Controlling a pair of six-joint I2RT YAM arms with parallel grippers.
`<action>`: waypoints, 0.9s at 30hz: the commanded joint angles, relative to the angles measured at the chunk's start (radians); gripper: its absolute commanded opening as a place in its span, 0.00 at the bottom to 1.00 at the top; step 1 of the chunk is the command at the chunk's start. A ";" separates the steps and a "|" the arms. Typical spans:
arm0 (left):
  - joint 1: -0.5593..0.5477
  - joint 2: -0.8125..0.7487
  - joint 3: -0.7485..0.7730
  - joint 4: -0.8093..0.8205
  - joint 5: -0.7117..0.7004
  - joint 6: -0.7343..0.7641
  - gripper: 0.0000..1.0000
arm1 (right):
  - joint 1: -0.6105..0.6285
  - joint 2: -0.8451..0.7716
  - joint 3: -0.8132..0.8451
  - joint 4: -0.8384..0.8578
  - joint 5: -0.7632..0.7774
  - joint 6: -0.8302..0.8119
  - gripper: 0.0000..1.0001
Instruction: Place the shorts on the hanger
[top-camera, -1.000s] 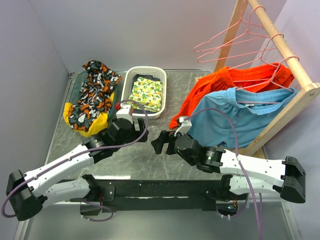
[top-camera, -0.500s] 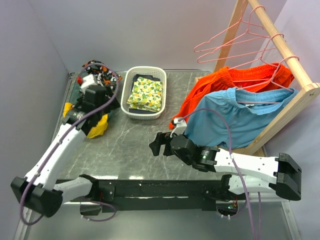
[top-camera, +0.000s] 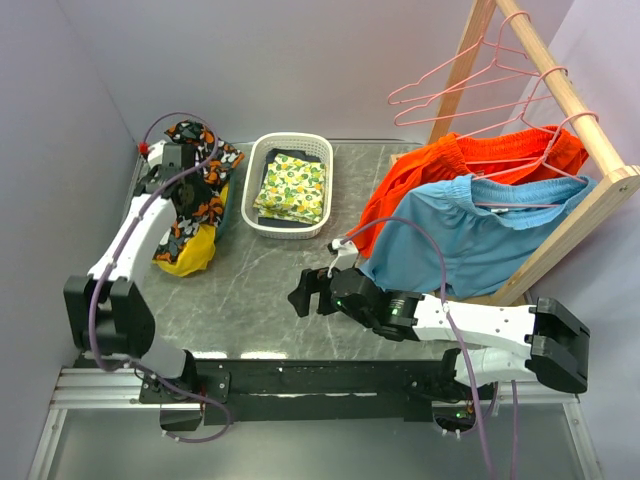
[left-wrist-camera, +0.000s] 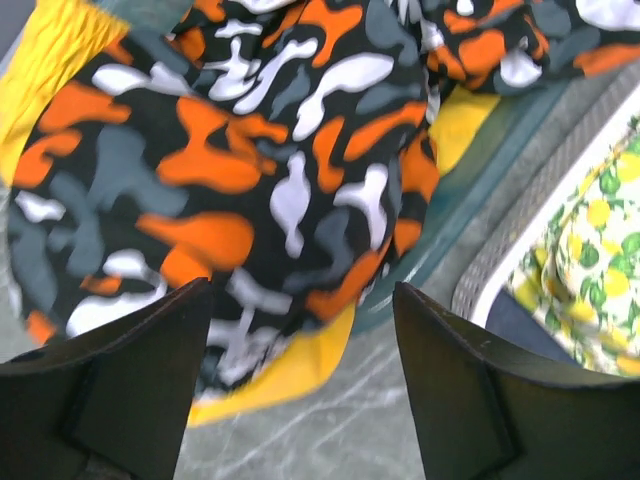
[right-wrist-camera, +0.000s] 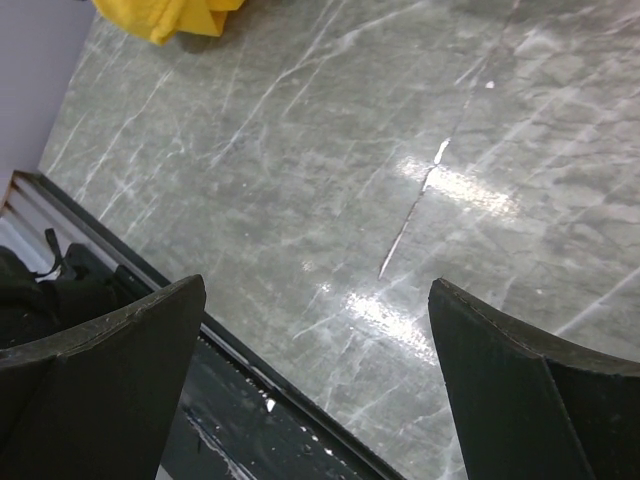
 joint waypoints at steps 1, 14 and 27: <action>0.023 0.106 0.106 0.016 0.020 -0.015 0.75 | -0.010 0.010 0.038 0.057 -0.035 -0.016 1.00; 0.023 0.165 0.147 -0.017 -0.098 -0.091 0.01 | -0.010 0.013 0.054 0.059 -0.070 -0.020 1.00; 0.029 0.170 0.641 0.122 -0.049 0.162 0.01 | -0.024 0.091 0.232 -0.015 -0.044 -0.115 1.00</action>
